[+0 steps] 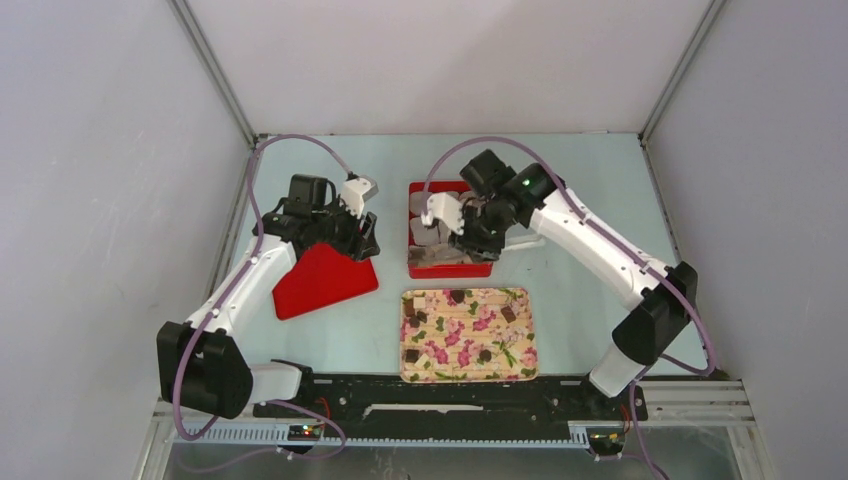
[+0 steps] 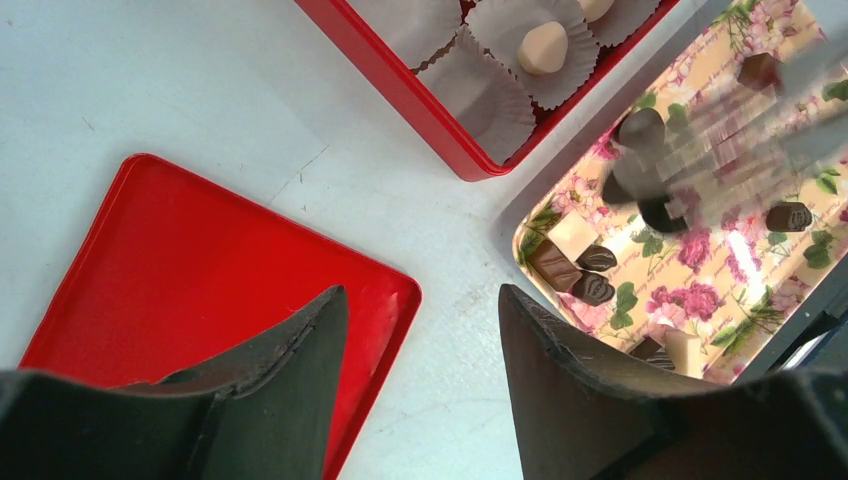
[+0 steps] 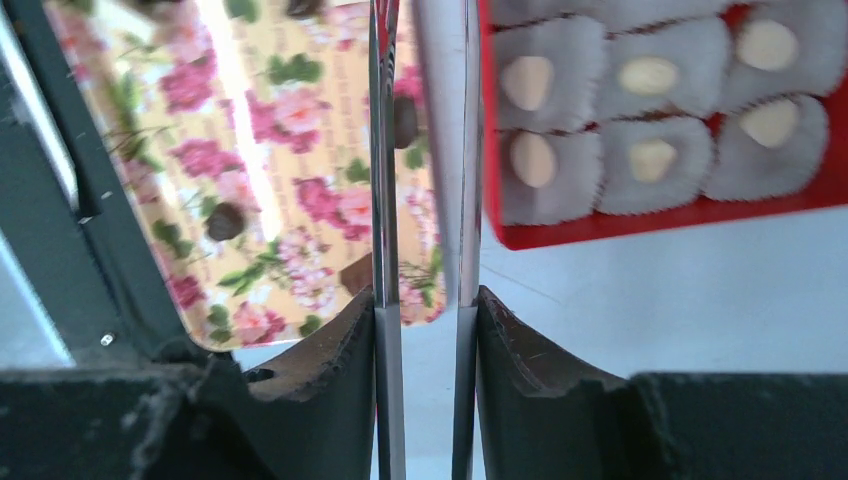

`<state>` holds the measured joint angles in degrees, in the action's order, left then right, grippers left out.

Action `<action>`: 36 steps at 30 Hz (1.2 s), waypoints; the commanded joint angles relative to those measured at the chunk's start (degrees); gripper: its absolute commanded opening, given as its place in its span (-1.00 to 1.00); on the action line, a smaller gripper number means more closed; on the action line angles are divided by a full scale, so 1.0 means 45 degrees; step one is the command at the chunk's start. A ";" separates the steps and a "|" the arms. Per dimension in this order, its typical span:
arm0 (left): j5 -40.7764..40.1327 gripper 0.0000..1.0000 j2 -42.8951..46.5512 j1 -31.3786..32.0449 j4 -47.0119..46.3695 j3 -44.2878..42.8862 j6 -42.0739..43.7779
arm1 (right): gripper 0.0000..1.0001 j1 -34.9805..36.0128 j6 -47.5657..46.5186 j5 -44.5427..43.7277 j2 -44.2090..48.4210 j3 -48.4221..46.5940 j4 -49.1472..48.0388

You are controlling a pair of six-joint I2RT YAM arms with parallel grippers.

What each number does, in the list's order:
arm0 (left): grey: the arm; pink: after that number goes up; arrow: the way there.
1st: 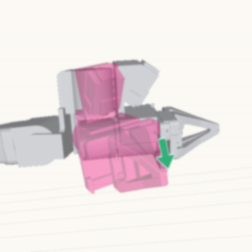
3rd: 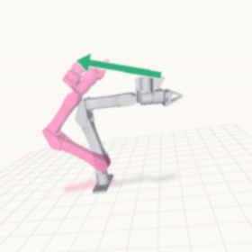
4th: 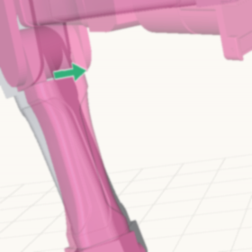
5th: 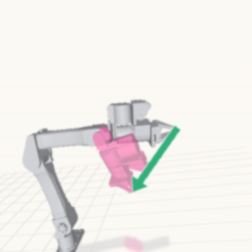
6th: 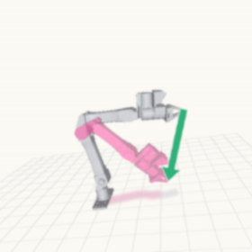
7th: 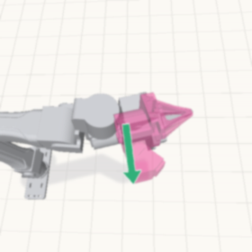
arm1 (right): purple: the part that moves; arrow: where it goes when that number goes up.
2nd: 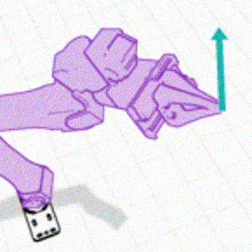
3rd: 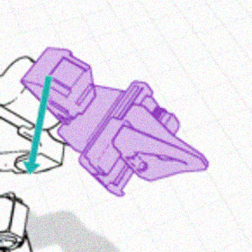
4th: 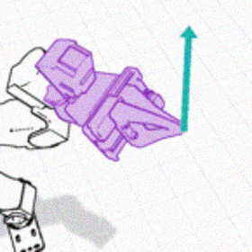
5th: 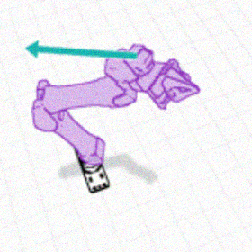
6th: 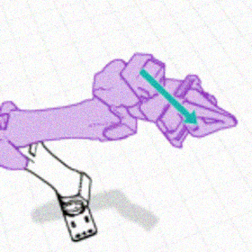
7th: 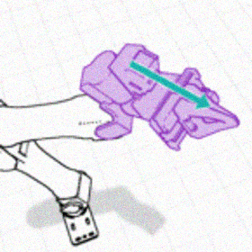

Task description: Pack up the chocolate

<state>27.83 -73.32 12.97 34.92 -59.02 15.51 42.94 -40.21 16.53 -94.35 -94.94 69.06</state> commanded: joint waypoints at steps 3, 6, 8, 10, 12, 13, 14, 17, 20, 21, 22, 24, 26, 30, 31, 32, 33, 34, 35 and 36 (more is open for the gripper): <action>0.0273 0.25 0.0345 -0.0070 -0.0051 0.0274 0.0246 | -0.50 -0.1281 0.1178 -0.1101 -0.0756 -0.1189 -0.2064; 0.0260 0.25 0.0356 -0.0070 -0.0037 0.0265 0.0251 | -0.50 -0.1911 0.1916 -0.1289 -0.1502 -0.1928 -0.2425; 0.0262 0.25 0.0353 -0.0065 0.0020 0.0243 0.0249 | -0.49 -0.2325 0.2183 -0.1127 -0.2151 -0.2447 -0.2565; 0.0231 0.25 0.0413 -0.0055 0.0084 0.0228 0.0258 | -0.48 -0.2738 0.2341 -0.0667 -0.2676 -0.2998 -0.2663; 0.0015 0.25 0.0534 -0.0069 0.0177 0.0225 0.0329 | -0.47 -0.3112 0.2501 -0.0051 -0.3226 -0.3621 -0.2668; -0.0115 0.25 0.0649 -0.0058 0.0218 0.0226 0.0383 | -0.46 -0.3264 0.2559 0.0211 -0.3521 -0.3956 -0.2643; -0.0239 0.25 0.0759 -0.0066 0.0262 0.0233 0.0414 | -0.46 -0.3359 0.2613 0.0405 -0.3787 -0.4249 -0.2564; -0.0568 0.25 0.1018 -0.0069 0.0377 0.0282 0.0542 | -0.44 -0.3457 0.2641 0.0712 -0.4547 -0.4976 -0.2375; -0.0850 0.26 0.1227 -0.0069 0.0371 0.0400 0.0561 | -0.43 -0.3450 0.2683 0.0747 -0.5165 -0.5435 -0.2319; -0.0912 0.26 0.1275 -0.0070 0.0364 0.0455 0.0570 | -0.43 -0.3458 0.2733 0.0650 -0.5389 -0.5613 -0.2292; -0.0939 0.26 0.1345 -0.0063 0.0334 0.0504 0.0589 | -0.42 -0.3454 0.2769 0.0575 -0.5576 -0.5792 -0.2249; -0.0985 0.27 0.1469 -0.0069 0.0306 0.0582 0.0611 | -0.42 -0.3465 0.2829 0.0396 -0.5908 -0.6111 -0.2241; -0.0990 0.27 0.1550 -0.0067 0.0256 0.0634 0.0621 | -0.40 -0.3522 0.2899 0.0346 -0.6101 -0.6220 -0.2338; -0.1051 0.28 0.1586 -0.0056 0.0197 0.0725 0.0631 | -0.37 -0.3594 0.2956 0.0349 -0.6390 -0.6227 -0.2565; -0.1076 0.28 0.1586 -0.0063 0.0177 0.0725 0.0638 | -0.36 -0.3603 0.2943 0.0366 -0.6450 -0.6220 -0.2603; -0.1106 0.28 0.1603 -0.0082 0.0171 0.0760 0.0643 | -0.36 -0.3604 0.2964 0.0393 -0.6512 -0.6219 -0.2642; -0.1122 0.28 0.1622 -0.0079 0.0153 0.0774 0.0637 | -0.35 -0.3609 0.2981 0.0420 -0.6590 -0.6209 -0.2691; -0.1126 0.28 0.1639 -0.0083 0.0151 0.0790 0.0653 | -0.35 -0.3615 0.3015 0.0478 -0.6678 -0.6208 -0.2766; -0.1132 0.28 0.1659 -0.0074 0.0119 0.0824 0.0672 | -0.34 -0.3635 0.3043 0.0558 -0.6765 -0.6227 -0.2826; -0.1128 0.28 0.1661 -0.0088 0.0113 0.0852 0.0667 | -0.34 -0.3630 0.3064 0.0614 -0.6885 -0.6269 -0.2861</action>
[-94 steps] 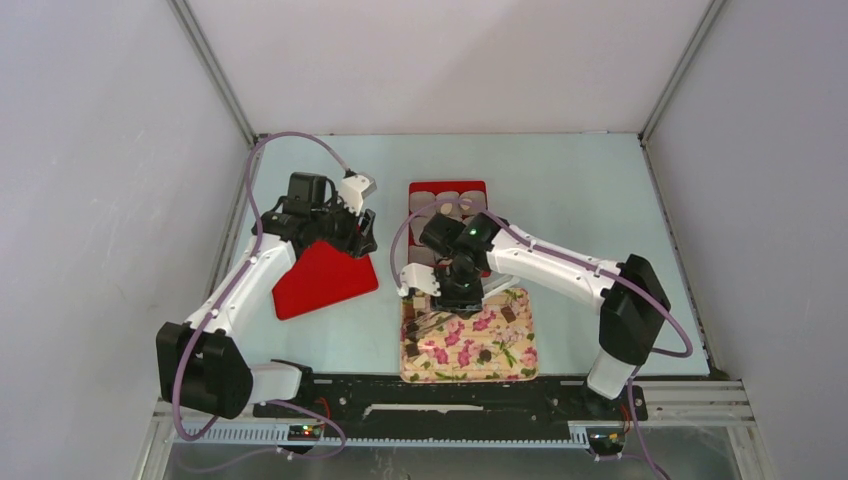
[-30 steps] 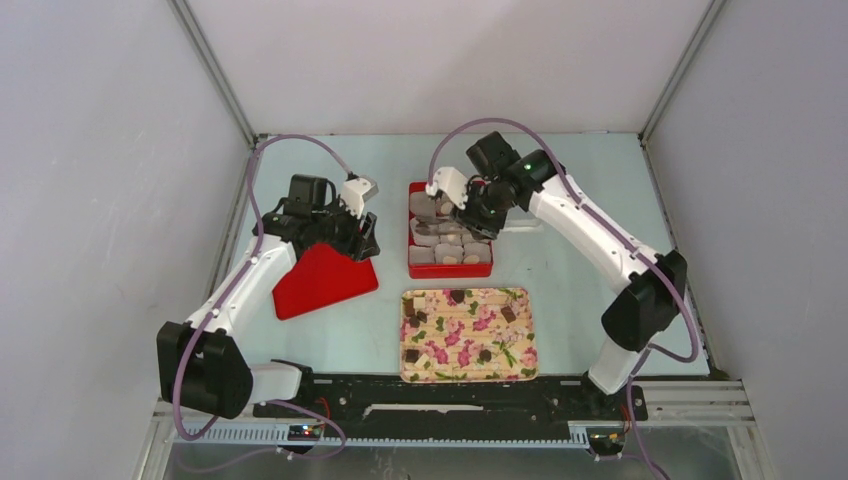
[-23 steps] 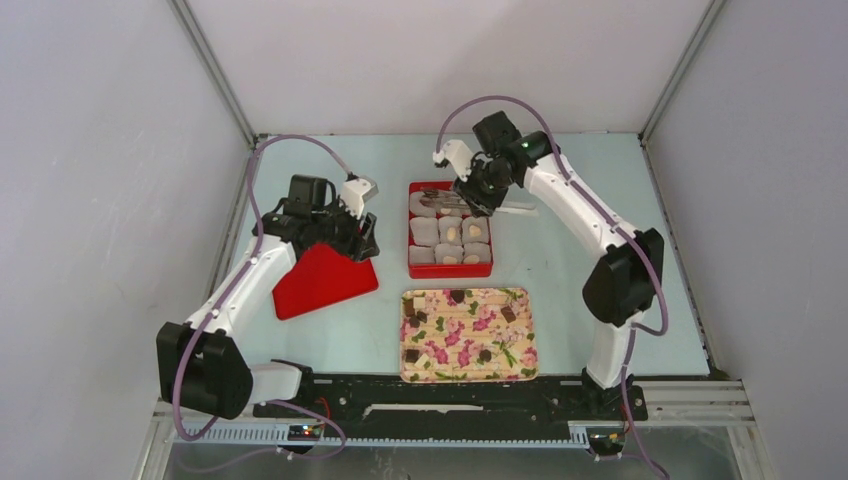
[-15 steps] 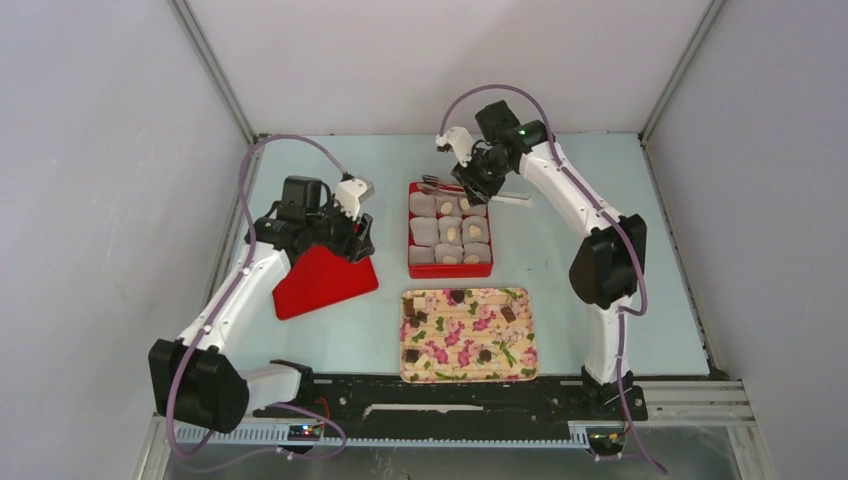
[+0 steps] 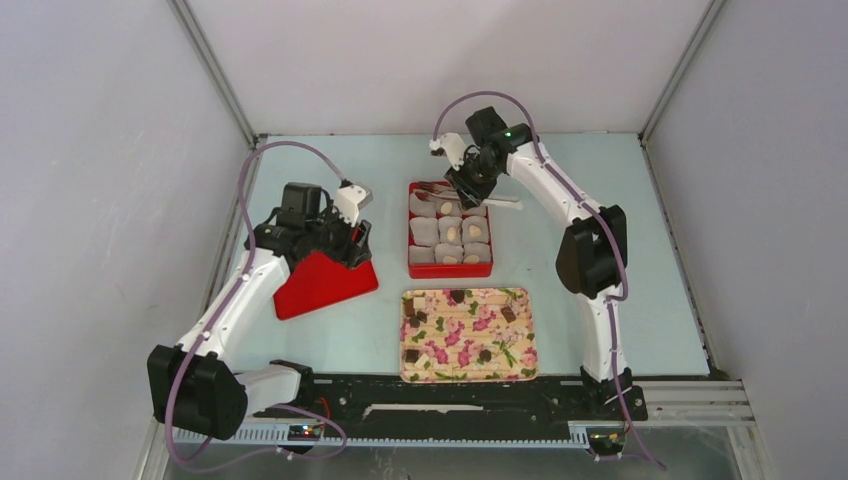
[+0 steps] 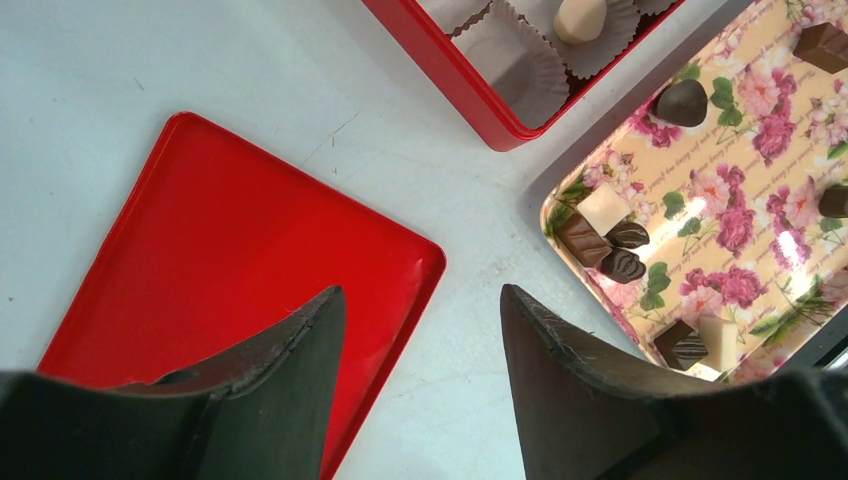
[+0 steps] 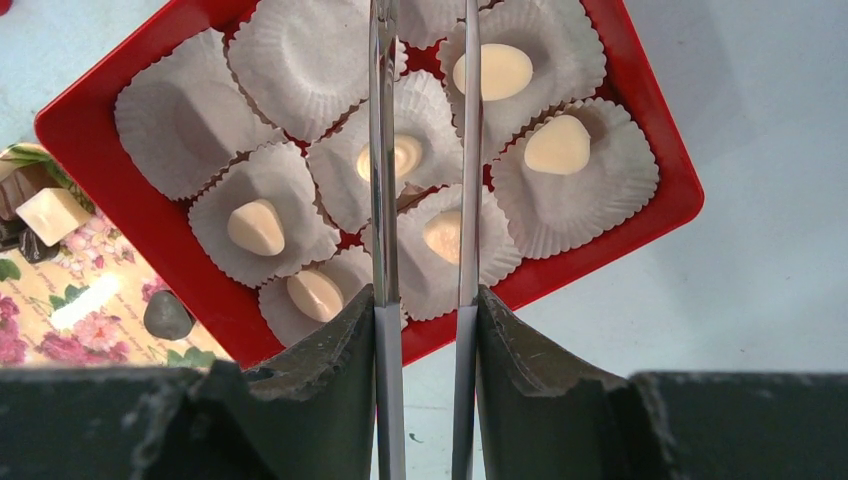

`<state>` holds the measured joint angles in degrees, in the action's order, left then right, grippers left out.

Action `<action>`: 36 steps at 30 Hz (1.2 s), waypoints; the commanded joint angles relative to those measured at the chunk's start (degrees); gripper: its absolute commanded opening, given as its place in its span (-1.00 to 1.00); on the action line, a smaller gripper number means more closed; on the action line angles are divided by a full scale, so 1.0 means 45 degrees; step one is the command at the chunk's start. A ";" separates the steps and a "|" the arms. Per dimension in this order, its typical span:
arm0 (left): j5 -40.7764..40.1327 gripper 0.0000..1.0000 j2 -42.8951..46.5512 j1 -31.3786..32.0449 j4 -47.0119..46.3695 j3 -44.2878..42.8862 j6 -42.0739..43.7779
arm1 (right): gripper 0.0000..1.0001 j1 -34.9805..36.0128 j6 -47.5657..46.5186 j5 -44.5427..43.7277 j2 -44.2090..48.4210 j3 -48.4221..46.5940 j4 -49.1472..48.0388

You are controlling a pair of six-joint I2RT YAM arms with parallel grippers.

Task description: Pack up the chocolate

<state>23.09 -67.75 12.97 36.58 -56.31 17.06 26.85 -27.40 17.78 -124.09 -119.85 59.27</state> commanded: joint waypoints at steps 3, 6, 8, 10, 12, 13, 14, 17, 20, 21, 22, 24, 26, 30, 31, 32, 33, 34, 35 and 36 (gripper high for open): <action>-0.0097 0.29 0.0407 -0.0088 -0.0276 0.0281 0.0347 | -0.33 -0.0072 0.0263 0.0247 -0.0679 -0.0999 -0.0709; -0.0130 0.29 0.0388 -0.0089 -0.0247 0.0280 0.0353 | -0.29 -0.0096 0.0345 0.0191 -0.1007 -0.1242 -0.0719; -0.0161 0.29 0.0353 -0.0090 -0.0263 0.0275 0.0377 | -0.28 -0.0098 0.0356 0.0189 -0.1210 -0.1342 -0.0710; -0.0166 0.29 0.0295 -0.0085 -0.0275 0.0272 0.0379 | -0.25 -0.0103 0.0367 0.0189 -0.1325 -0.1373 -0.0737; -0.0171 0.29 0.0233 -0.0074 -0.0283 0.0302 0.0372 | -0.23 -0.0074 0.0385 0.0175 -0.1385 -0.1408 -0.0748; -0.0171 0.29 0.0211 -0.0083 -0.0295 0.0307 0.0379 | -0.21 -0.0069 0.0393 0.0166 -0.1405 -0.1427 -0.0748; -0.0163 0.29 0.0189 -0.0082 -0.0296 0.0305 0.0388 | -0.18 -0.0083 0.0408 0.0138 -0.1415 -0.1432 -0.0738; -0.0157 0.29 0.0162 -0.0087 -0.0311 0.0329 0.0396 | -0.15 -0.0066 0.0435 0.0212 -0.1330 -0.1414 -0.0647; -0.0133 0.29 0.0124 -0.0085 -0.0325 0.0357 0.0392 | -0.11 -0.0062 0.0491 0.0329 -0.1121 -0.1365 -0.0573; -0.0117 0.29 0.0112 -0.0087 -0.0332 0.0360 0.0404 | -0.10 -0.0073 0.0501 0.0417 -0.1005 -0.1356 -0.0546; -0.0115 0.29 0.0096 -0.0089 -0.0332 0.0355 0.0408 | -0.10 -0.0069 0.0512 0.0440 -0.0936 -0.1364 -0.0493; -0.0118 0.29 0.0093 -0.0078 -0.0304 0.0352 0.0410 | -0.11 -0.0069 0.0574 0.0415 -0.0548 -0.1321 -0.0377; -0.0160 0.29 0.0139 -0.0089 -0.0299 0.0369 0.0411 | -0.13 -0.0069 0.0573 0.0399 0.0149 -0.1000 -0.0321; -0.0154 0.29 0.0375 -0.0090 -0.0472 0.0521 0.0430 | -0.14 -0.0072 0.0361 0.0182 0.2294 0.0800 -0.0623; -0.0171 0.29 0.0417 -0.0078 -0.0514 0.0556 0.0411 | -0.14 -0.0066 0.0307 0.0171 0.2973 0.1434 -0.0706; -0.0188 0.30 0.0425 -0.0086 -0.0553 0.0585 0.0413 | -0.15 -0.0054 0.0229 0.0180 0.3544 0.2024 -0.0762; -0.0200 0.31 0.0426 -0.0079 -0.0558 0.0571 0.0382 | -0.15 -0.0035 0.0122 0.0254 0.4223 0.2708 -0.0811; -0.0250 0.32 0.0416 -0.0076 -0.0556 0.0558 0.0290 | -0.16 -0.0035 0.0003 0.0410 0.4874 0.3428 -0.0824; -0.0244 0.33 0.0402 -0.0088 -0.0485 0.0524 0.0206 | -0.16 -0.0018 -0.0153 0.0595 0.5464 0.4092 -0.0816; -0.0116 0.34 0.0386 -0.0075 -0.0379 0.0454 0.0173 | -0.16 -0.0004 -0.0310 0.0802 0.6094 0.4866 -0.0798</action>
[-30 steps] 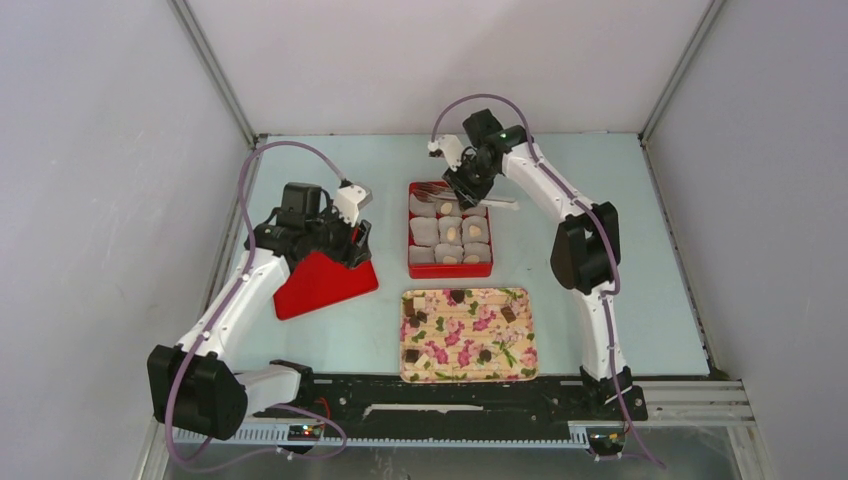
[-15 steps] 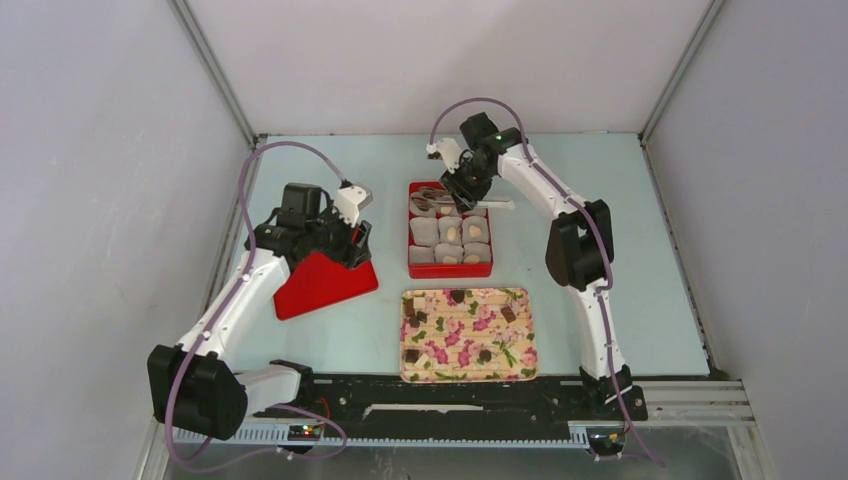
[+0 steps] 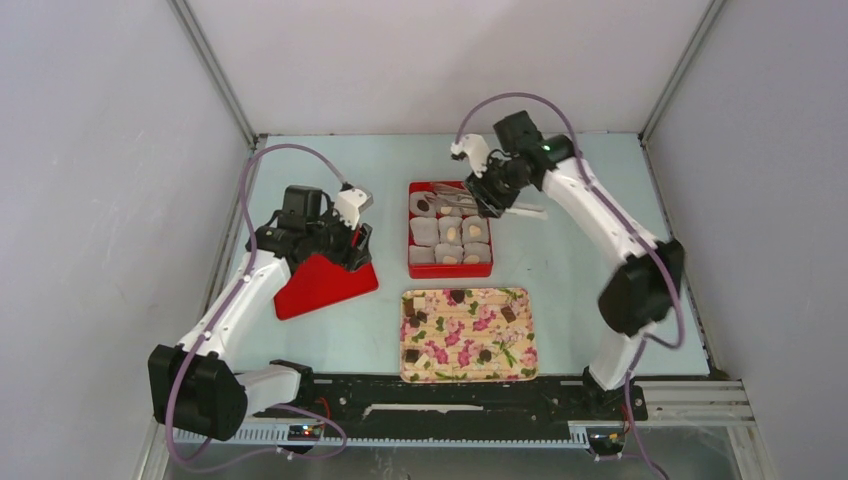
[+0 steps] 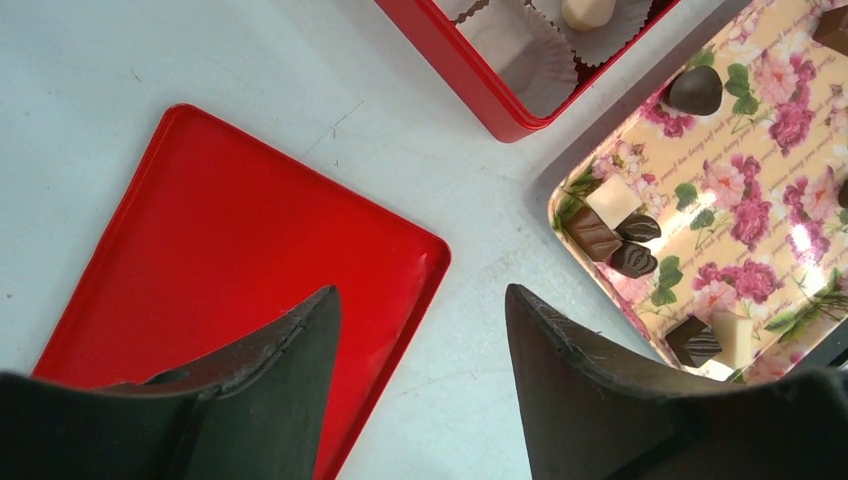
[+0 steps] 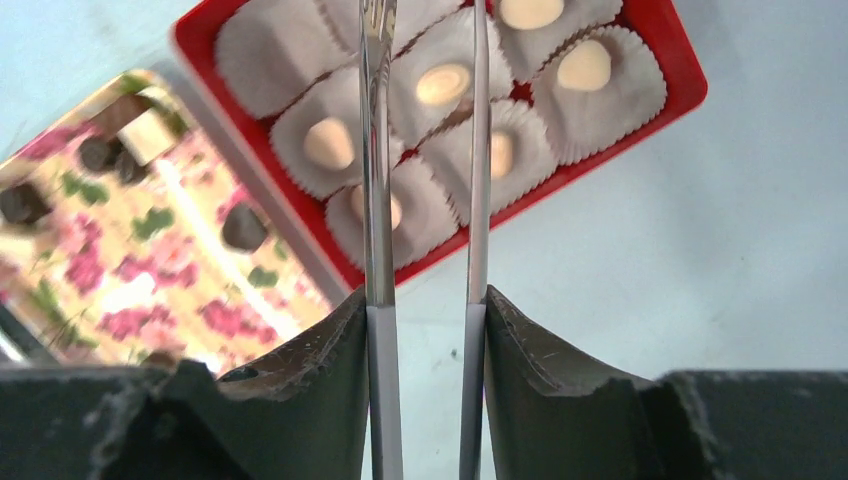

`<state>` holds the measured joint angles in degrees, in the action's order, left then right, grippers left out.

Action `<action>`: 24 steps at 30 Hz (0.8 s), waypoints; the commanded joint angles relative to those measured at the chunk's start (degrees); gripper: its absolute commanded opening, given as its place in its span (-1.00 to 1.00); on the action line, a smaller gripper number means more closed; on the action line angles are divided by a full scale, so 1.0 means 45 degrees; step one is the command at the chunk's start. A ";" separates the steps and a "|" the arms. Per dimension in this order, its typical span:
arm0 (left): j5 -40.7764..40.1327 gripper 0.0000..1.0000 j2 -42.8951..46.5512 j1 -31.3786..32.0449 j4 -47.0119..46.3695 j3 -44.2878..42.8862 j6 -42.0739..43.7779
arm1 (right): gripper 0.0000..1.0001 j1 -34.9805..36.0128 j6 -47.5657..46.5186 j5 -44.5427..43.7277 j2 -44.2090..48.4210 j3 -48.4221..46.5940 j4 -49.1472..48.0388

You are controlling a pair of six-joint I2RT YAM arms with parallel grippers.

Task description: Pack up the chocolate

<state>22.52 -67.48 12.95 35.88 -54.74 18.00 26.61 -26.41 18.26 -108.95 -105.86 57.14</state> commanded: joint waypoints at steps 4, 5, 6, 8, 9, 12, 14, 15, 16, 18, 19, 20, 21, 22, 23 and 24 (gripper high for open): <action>0.0880 0.37 -0.0084 -0.0054 0.0901 -0.0763 -0.0251 | -0.16 0.0367 -0.1420 0.1592 0.5153 0.4873 -0.0263; 0.1097 0.37 -0.0275 -0.0022 0.1222 -0.1053 -0.0250 | -0.17 0.0519 -0.1616 0.1572 0.5776 0.5671 -0.0344; 0.1209 0.38 -0.0462 0.0023 0.1497 -0.1353 -0.0343 | -0.17 0.0701 -0.1772 0.1411 0.6215 0.6320 -0.0385; 0.1336 0.48 -0.0731 0.0191 0.1841 -0.1832 -0.0488 | -0.17 0.1026 -0.2004 0.0904 0.6936 0.7314 -0.0167; 0.1386 0.50 -0.0803 0.0330 0.1940 -0.1982 -0.0487 | -0.18 0.1140 -0.2119 0.0786 0.7127 0.7581 0.0101; 0.1227 0.50 -0.0795 0.0868 0.1894 -0.2050 -0.0427 | -0.19 0.1333 -0.2523 0.0943 0.7763 0.8157 0.1075; 0.0936 0.50 -0.0808 0.1241 0.1776 -0.1946 -0.0346 | -0.18 0.1514 -0.2674 0.1019 0.8190 0.8483 0.1405; 0.0757 0.51 -0.0837 0.1426 0.1759 -0.1880 -0.0303 | -0.18 0.1629 -0.2701 0.1020 0.8406 0.8647 0.1422; 0.0595 0.52 -0.0903 0.1591 0.1720 -0.1815 -0.0266 | -0.18 0.1736 -0.2687 0.1076 0.8565 0.8797 0.1381; 0.0337 0.55 -0.0994 0.1821 0.1701 -0.1726 -0.0139 | -0.16 0.1923 -0.2800 0.1368 0.8683 0.9026 0.1345; 0.0255 0.56 -0.1031 0.1887 0.1710 -0.1723 -0.0092 | -0.16 0.2086 -0.2834 0.1496 0.8624 0.9101 0.1293; 0.0208 0.56 -0.1055 0.1922 0.1707 -0.1722 -0.0091 | -0.16 0.2254 -0.2850 0.1504 0.8483 0.9156 0.1228; 0.0207 0.56 -0.1060 0.1941 0.1714 -0.1749 -0.0066 | -0.16 0.2539 -0.2876 0.1354 0.8277 0.9180 0.1237; 0.0209 0.56 -0.1059 0.1946 0.1741 -0.1774 -0.0066 | -0.16 0.2858 -0.2921 0.1010 0.8071 0.9174 0.1287; 0.0210 0.57 -0.1027 0.1946 0.1777 -0.1795 -0.0053 | -0.16 0.3191 -0.2963 0.0499 0.7867 0.9175 0.1417; 0.0200 0.57 -0.0998 0.1946 0.1803 -0.1814 -0.0049 | -0.16 0.3484 -0.2976 -0.0058 0.7717 0.9183 0.1610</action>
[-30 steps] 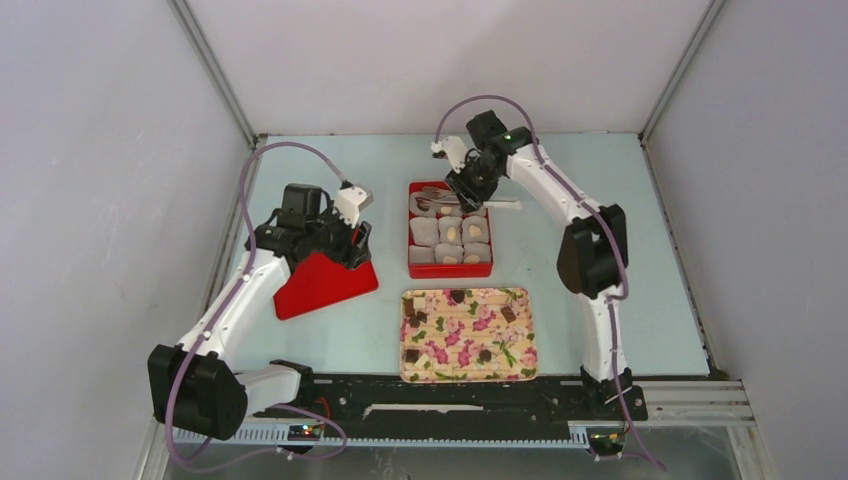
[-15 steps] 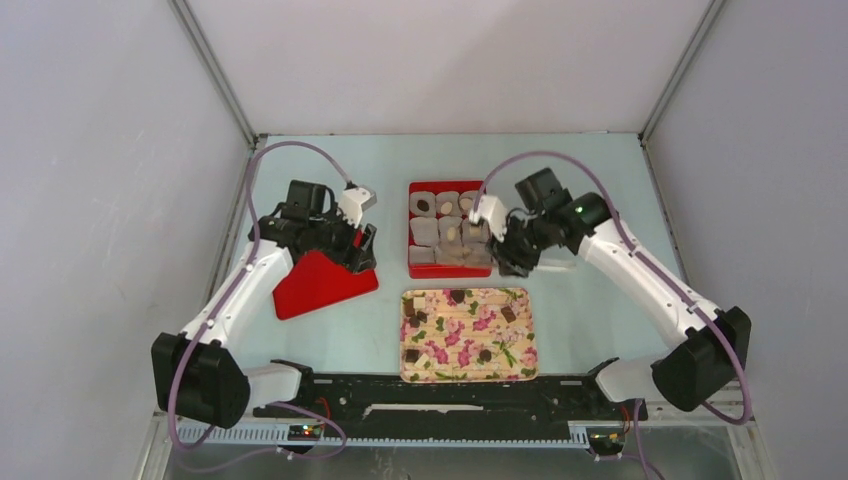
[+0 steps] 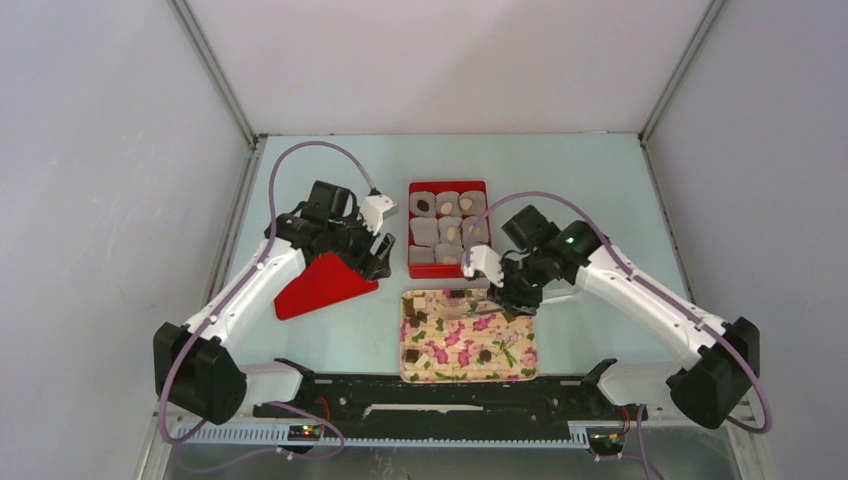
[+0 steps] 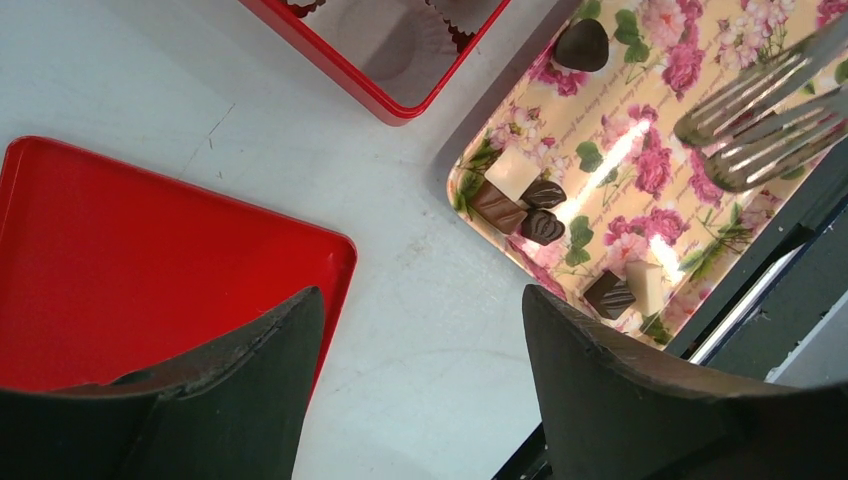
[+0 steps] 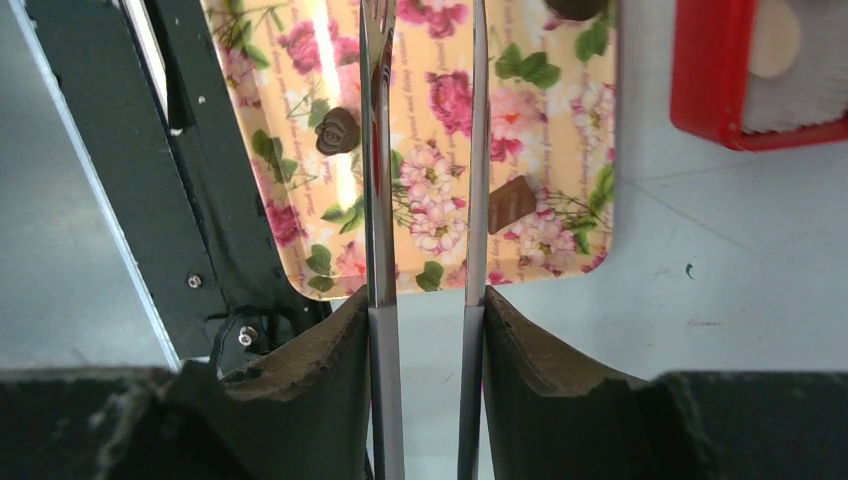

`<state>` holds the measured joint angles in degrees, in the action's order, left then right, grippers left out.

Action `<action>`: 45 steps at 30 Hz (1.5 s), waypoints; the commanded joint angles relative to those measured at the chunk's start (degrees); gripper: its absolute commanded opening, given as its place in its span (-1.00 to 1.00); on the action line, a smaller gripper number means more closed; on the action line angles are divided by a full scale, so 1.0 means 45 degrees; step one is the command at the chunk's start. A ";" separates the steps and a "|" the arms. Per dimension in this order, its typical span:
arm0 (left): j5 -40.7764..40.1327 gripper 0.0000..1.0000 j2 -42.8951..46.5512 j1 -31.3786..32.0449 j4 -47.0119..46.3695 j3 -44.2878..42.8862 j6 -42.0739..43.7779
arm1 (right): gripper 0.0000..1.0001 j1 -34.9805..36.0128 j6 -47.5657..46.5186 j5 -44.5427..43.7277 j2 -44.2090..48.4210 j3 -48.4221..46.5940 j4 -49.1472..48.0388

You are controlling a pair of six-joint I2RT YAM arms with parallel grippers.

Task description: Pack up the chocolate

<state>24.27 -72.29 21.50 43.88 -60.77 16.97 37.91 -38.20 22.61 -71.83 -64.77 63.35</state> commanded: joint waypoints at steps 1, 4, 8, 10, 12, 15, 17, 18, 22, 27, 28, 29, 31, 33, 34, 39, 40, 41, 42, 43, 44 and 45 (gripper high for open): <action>-0.0171 0.57 0.0118 0.0047 0.0050 -0.0496 0.0186 | -0.16 0.1139 -0.0360 -0.1548 -0.0644 0.0042 0.0528; -0.0128 0.57 0.0166 0.0065 0.0061 -0.0453 0.0211 | -0.14 0.1160 -0.0407 -0.1796 -0.0318 0.0093 0.1333; -0.0084 0.57 0.0128 0.0086 0.0083 -0.0421 0.0227 | -0.10 0.1001 -0.0442 -0.1764 0.0729 0.0383 0.2290; -0.0085 0.57 0.0127 0.0101 0.0099 -0.0402 0.0225 | -0.08 0.0751 -0.0565 -0.1794 0.1137 0.0653 0.2643; -0.0105 0.58 0.0135 0.0106 0.0123 -0.0384 0.0248 | -0.06 0.0645 -0.0658 -0.1945 0.1464 0.0965 0.2911; -0.0162 0.58 0.0130 0.0106 0.0113 -0.0345 0.0311 | -0.05 0.0535 -0.0745 -0.1761 0.1706 0.1210 0.3129; -0.0188 0.58 0.0065 0.0106 0.0121 -0.0343 0.0331 | -0.04 0.0526 -0.0769 -0.1589 0.1727 0.1294 0.3236; -0.0205 0.58 0.0044 0.0106 0.0114 -0.0357 0.0342 | -0.04 0.0521 -0.0770 -0.1570 0.1715 0.1348 0.3284; -0.0182 0.58 -0.0121 0.0183 0.0172 -0.0459 0.0337 | -0.03 0.0624 -0.0801 -0.1934 0.1705 0.1806 0.3207; -0.0186 0.58 -0.0323 0.0270 0.0275 -0.0569 0.0369 | -0.03 0.0767 -0.0780 -0.1822 0.1474 0.1836 0.2916; -0.0180 0.58 -0.0355 0.0290 0.0292 -0.0576 0.0352 | -0.03 0.0815 -0.0771 -0.1839 0.1391 0.1835 0.2846; -0.0179 0.58 -0.0360 0.0307 0.0303 -0.0577 0.0374 | -0.03 0.0872 -0.0753 -0.1882 0.1307 0.1835 0.2769; -0.0195 0.58 -0.0342 0.0320 0.0301 -0.0550 0.0404 | -0.04 0.1031 -0.0698 -0.2017 0.1113 0.1835 0.2574; -0.0201 0.58 -0.0304 0.0340 0.0295 -0.0504 0.0460 | -0.06 0.1133 -0.0674 -0.2100 0.0919 0.1835 0.2446; -0.0199 0.58 -0.0300 0.0343 0.0297 -0.0490 0.0459 | -0.08 0.1188 -0.0673 -0.2144 0.0828 0.1835 0.2401; -0.0218 0.58 -0.0237 0.0353 0.0298 -0.0375 0.0533 | -0.27 0.1402 -0.0738 -0.2355 0.0578 0.1835 0.2328; -0.0218 0.58 -0.0258 0.0359 0.0268 -0.0354 0.0561 | -0.31 0.1432 -0.0749 -0.2350 0.0573 0.1835 0.2328; -0.0218 0.58 -0.0258 0.0360 0.0269 -0.0334 0.0559 | -0.36 0.1482 -0.0777 -0.2366 0.0570 0.1809 0.2311; -0.0218 0.58 -0.0280 0.0362 0.0257 -0.0315 0.0566 | -0.41 0.1481 -0.0771 -0.2353 0.0555 0.1732 0.2318; -0.0228 0.58 -0.0275 0.0360 0.0258 -0.0305 0.0572 | -0.46 0.1493 -0.0787 -0.2323 0.0553 0.1605 0.2354; -0.0229 0.58 -0.0275 0.0360 0.0267 -0.0304 0.0570 | -0.48 0.1499 -0.0809 -0.2285 0.0543 0.1443 0.2392; -0.0219 0.58 -0.0274 0.0374 0.0293 -0.0303 0.0587 | -0.50 0.1480 -0.0809 -0.2290 0.0578 0.1164 0.2438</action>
<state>23.49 -74.00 22.70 45.34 -60.77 18.11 44.21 -41.04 12.60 -69.43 -56.21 74.37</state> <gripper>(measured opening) 0.789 0.375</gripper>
